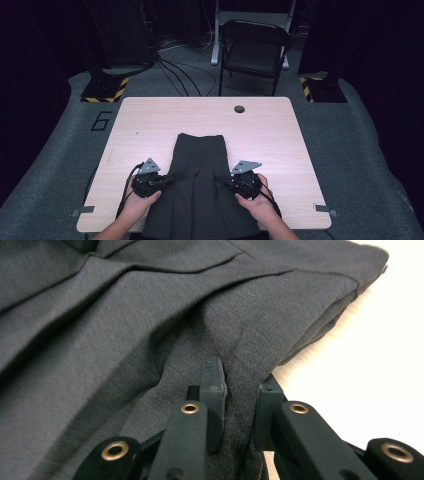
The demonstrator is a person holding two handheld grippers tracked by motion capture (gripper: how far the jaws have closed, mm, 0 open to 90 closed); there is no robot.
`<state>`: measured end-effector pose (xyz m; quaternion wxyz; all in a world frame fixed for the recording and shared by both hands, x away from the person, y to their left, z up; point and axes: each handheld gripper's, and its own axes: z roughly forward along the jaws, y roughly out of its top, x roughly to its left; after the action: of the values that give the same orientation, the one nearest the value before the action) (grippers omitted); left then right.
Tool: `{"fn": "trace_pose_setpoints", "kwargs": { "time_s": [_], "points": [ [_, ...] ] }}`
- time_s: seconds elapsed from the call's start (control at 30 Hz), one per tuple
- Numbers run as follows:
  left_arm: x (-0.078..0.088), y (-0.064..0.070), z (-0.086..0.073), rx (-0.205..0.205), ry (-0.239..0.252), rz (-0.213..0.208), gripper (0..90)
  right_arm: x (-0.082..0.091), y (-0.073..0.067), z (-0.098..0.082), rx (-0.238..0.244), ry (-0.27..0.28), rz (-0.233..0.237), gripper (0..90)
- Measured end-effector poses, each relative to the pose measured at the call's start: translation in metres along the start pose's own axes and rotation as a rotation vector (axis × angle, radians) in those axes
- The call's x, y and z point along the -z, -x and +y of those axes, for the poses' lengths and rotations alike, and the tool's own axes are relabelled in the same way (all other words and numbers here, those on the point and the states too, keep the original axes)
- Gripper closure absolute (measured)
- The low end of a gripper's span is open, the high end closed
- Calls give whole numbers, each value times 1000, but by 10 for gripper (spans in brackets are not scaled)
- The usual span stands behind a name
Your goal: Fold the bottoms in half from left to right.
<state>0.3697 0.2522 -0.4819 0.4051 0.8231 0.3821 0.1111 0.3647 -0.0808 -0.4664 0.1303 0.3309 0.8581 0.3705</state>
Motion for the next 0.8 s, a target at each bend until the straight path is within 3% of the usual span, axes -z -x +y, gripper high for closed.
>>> {"fn": "trace_pose_setpoints", "kwargs": {
  "time_s": [0.2,0.33,0.5,0.8],
  "points": [
    [-14,-7,-8,51,-37,-4,770,-21,14,-12,-60,-61,17,757],
    [-15,-7,-11,65,-43,3,670,-23,18,-16,-92,-83,31,633],
    [-9,-5,-9,67,-2,21,565,-13,17,-14,-83,-36,5,542],
    [0,-3,-4,37,52,52,463,2,22,-10,-104,44,-47,489]
  ]
}}
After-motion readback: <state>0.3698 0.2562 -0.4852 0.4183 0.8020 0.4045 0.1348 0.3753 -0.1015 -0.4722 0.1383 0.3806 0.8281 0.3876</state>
